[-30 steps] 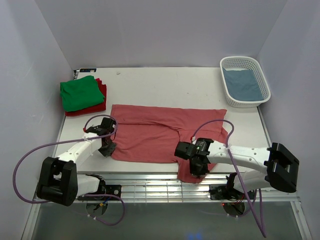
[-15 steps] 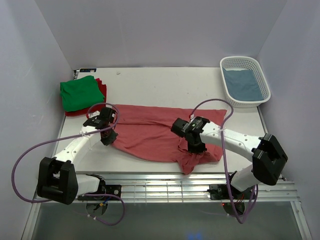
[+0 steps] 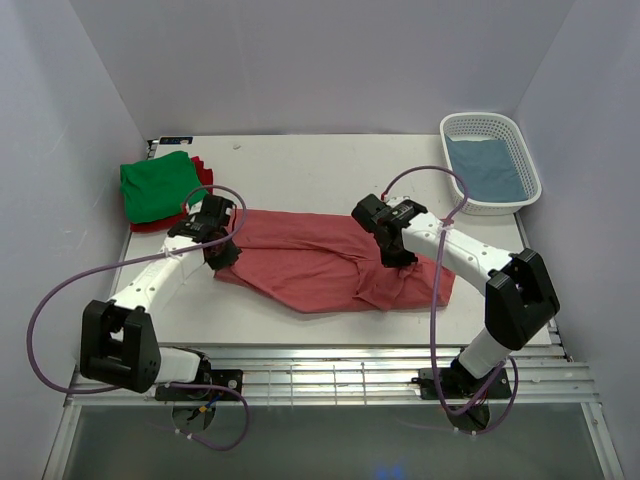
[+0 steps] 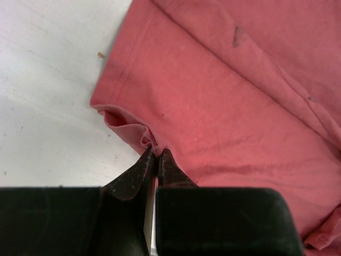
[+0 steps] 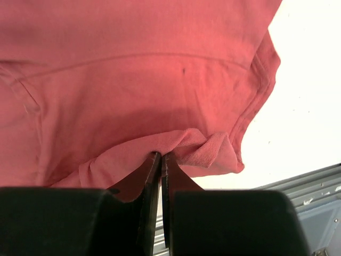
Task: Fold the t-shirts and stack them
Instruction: Fold the other side of the tshirt into a rectangle
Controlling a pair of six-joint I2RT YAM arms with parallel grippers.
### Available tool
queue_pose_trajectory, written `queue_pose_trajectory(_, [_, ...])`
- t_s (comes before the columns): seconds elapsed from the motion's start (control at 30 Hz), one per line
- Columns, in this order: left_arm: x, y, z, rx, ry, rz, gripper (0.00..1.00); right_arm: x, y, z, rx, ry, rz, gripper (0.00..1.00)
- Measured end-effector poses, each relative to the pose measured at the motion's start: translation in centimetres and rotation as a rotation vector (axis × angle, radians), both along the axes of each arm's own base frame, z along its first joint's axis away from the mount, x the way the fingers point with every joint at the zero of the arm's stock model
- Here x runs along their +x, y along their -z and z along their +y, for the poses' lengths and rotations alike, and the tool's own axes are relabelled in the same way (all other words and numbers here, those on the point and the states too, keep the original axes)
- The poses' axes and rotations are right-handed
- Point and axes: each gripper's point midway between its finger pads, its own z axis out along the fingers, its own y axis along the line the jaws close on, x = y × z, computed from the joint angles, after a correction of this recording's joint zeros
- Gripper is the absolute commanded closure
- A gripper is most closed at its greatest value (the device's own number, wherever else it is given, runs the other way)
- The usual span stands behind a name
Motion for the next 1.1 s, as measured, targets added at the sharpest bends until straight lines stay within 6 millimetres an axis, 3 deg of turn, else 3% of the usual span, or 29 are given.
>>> queue_pose_trajectory(0.17, [1.4, -0.3, -0.4, 0.003, 0.027, -0.001, 0.96, 2.2, -0.7, -0.1, 0.002, -0.008, -0.022, 0.92])
queue_pose_trajectory(0.53, [2.8, 0.1, -0.5, 0.022, 0.051, 0.022, 0.95, 5.2, -1.6, -2.0, -0.011, 0.013, -0.035, 0.92])
queue_pose_trajectory(0.77, [3.6, 0.5, 0.3, 0.027, 0.027, 0.031, 0.95, 6.4, -0.8, -3.2, -0.041, 0.017, -0.005, 0.92])
queue_pose_trajectory(1.1, [5.3, 3.0, 1.3, 0.049, 0.014, 0.1, 0.96, 8.2, 0.8, -3.1, -0.064, 0.003, 0.031, 0.92])
